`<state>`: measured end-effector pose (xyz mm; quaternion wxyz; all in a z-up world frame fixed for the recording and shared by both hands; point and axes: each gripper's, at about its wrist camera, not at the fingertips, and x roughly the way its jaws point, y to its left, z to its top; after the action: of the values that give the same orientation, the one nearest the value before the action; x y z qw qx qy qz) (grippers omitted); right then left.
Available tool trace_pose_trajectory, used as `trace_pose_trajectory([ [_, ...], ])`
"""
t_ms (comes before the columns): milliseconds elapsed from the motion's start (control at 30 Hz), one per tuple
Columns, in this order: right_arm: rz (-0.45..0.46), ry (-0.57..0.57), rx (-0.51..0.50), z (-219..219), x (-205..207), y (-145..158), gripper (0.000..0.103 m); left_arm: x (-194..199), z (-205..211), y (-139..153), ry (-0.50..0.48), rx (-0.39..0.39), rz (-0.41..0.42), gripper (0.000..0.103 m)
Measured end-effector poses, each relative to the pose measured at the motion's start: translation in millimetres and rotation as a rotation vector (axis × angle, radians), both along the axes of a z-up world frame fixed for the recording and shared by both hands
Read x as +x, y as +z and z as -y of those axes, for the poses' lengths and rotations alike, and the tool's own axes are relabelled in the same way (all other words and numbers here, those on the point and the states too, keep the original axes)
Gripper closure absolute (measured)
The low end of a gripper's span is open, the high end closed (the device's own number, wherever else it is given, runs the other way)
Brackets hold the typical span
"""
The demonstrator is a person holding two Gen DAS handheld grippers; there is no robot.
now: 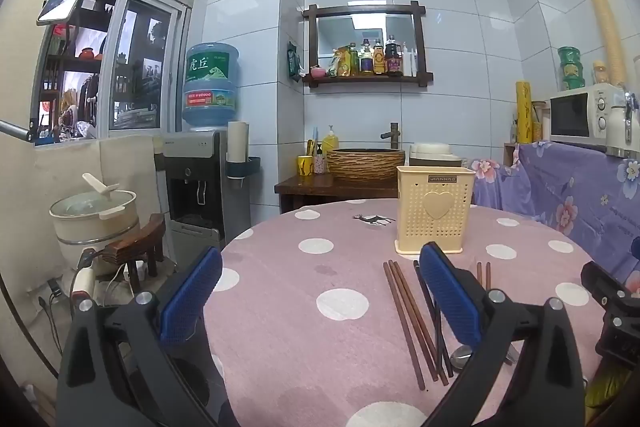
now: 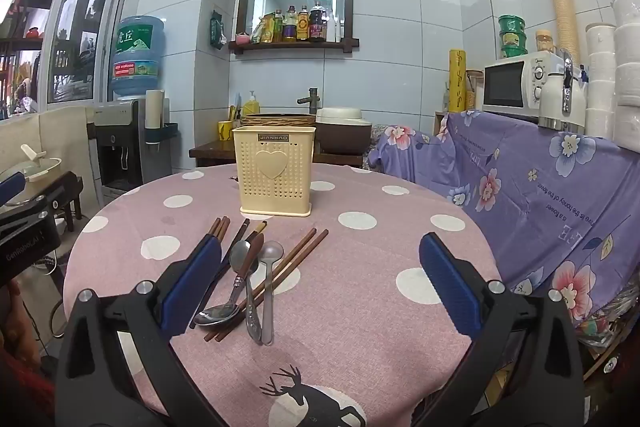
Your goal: Organize utensils
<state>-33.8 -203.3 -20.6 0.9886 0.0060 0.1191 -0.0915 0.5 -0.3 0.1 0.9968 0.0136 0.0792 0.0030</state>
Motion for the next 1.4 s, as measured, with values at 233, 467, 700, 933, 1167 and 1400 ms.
trace_pose_trajectory([
  [233,0.003,0.0,-0.001,-0.1,-0.3,0.1,0.005,6.7,4.0,-0.4,0.007,-0.001,-0.008,0.005],
  [467,0.005,-0.001,-0.002,-0.2,0.0,-0.1,0.005,-3.8,-2.6,2.6,-0.009,-0.007,0.007,0.005],
  [700,0.008,0.0,-0.004,-0.2,0.5,-0.6,0.005,-1.3,-1.4,-1.2,-0.004,-0.008,0.007,0.005],
  [933,0.007,0.0,-0.004,-0.7,-1.3,0.2,0.005,-1.1,-1.4,-1.4,-0.004,-0.007,0.006,0.005],
  [1167,0.006,0.0,-0.005,-1.4,-0.5,2.5,0.005,-0.8,-1.5,-1.6,-0.004,-0.007,0.005,0.005],
  [1400,0.007,-0.001,-0.005,-1.7,-0.3,2.8,0.005,-0.7,-1.8,-1.6,-0.005,-0.006,0.005,0.005],
])
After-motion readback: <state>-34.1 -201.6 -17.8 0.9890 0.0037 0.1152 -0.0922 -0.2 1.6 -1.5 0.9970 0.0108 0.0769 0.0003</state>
